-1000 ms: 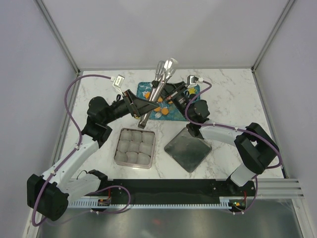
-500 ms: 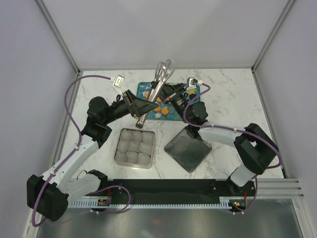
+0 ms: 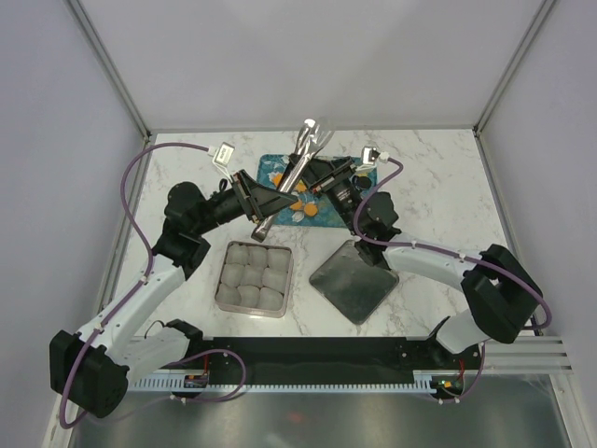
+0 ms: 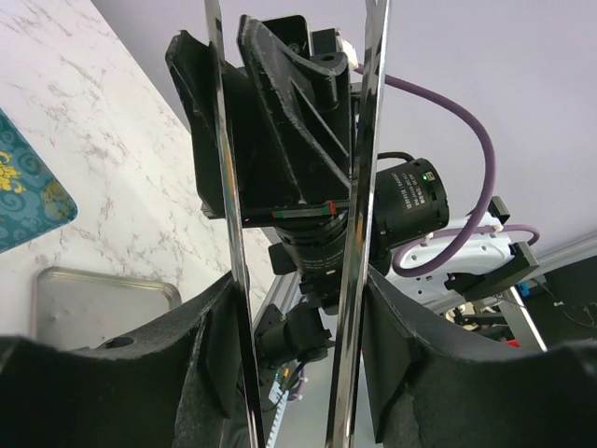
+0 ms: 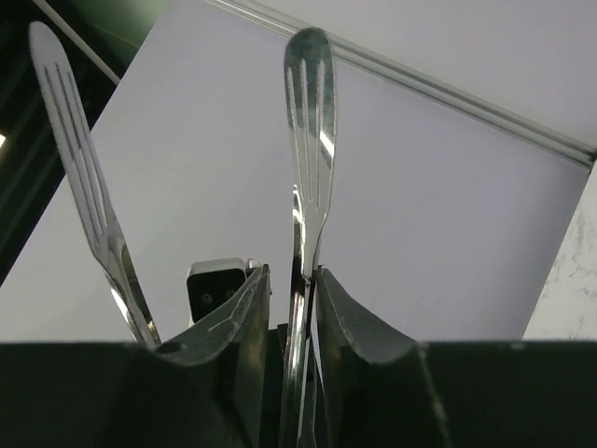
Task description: Pack the cookies
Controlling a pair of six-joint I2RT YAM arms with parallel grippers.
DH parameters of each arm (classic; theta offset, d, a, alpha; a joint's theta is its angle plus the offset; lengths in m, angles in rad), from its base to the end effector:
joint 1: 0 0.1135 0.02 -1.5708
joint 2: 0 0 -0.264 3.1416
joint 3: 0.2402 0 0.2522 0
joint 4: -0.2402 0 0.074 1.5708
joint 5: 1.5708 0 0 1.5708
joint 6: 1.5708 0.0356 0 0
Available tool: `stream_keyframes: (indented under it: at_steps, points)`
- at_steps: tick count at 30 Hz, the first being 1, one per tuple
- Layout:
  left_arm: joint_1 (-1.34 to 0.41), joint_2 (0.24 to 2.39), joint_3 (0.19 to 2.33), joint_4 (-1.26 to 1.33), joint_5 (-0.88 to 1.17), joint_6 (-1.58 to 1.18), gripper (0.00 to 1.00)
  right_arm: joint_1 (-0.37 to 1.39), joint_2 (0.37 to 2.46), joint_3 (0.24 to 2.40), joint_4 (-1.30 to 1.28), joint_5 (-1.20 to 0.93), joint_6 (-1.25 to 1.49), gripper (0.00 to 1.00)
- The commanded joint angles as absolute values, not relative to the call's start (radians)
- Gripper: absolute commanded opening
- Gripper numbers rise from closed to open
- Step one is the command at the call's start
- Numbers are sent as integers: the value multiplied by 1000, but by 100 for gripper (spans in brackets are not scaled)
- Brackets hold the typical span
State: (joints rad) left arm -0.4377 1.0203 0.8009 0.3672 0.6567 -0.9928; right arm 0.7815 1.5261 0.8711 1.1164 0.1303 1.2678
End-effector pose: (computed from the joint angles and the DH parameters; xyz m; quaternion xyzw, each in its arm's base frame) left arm 0.2037 -0.1193 0.3588 0.0655 0.6614 -0.6291 0.4031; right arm 0.2424 0.2340 0.3243 0.1803 0.4968 0.7071 0.4699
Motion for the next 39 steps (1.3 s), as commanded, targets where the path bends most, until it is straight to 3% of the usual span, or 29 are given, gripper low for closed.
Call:
stream_keyframes:
  at_steps: [1, 7, 14, 20, 29, 39]
  points:
    - [-437, 1000, 828, 383, 663, -962, 56, 784, 1453, 850, 1048, 193, 1212, 36]
    - [-437, 1002, 841, 368, 666, -956, 54, 785, 1388, 833, 944, 248, 1180, 52]
    - [-437, 1000, 868, 318, 666, -922, 54, 781, 1273, 782, 734, 373, 1151, 57]
    - [-436, 999, 891, 265, 654, -884, 54, 729, 1143, 755, 401, 419, 1137, 59]
    - [-436, 1075, 992, 9, 517, -691, 49, 611, 1035, 857, -55, 387, 760, 61]
    - [-440, 1279, 1118, -221, 344, -526, 47, 604, 1051, 1020, -268, 390, 508, 63]
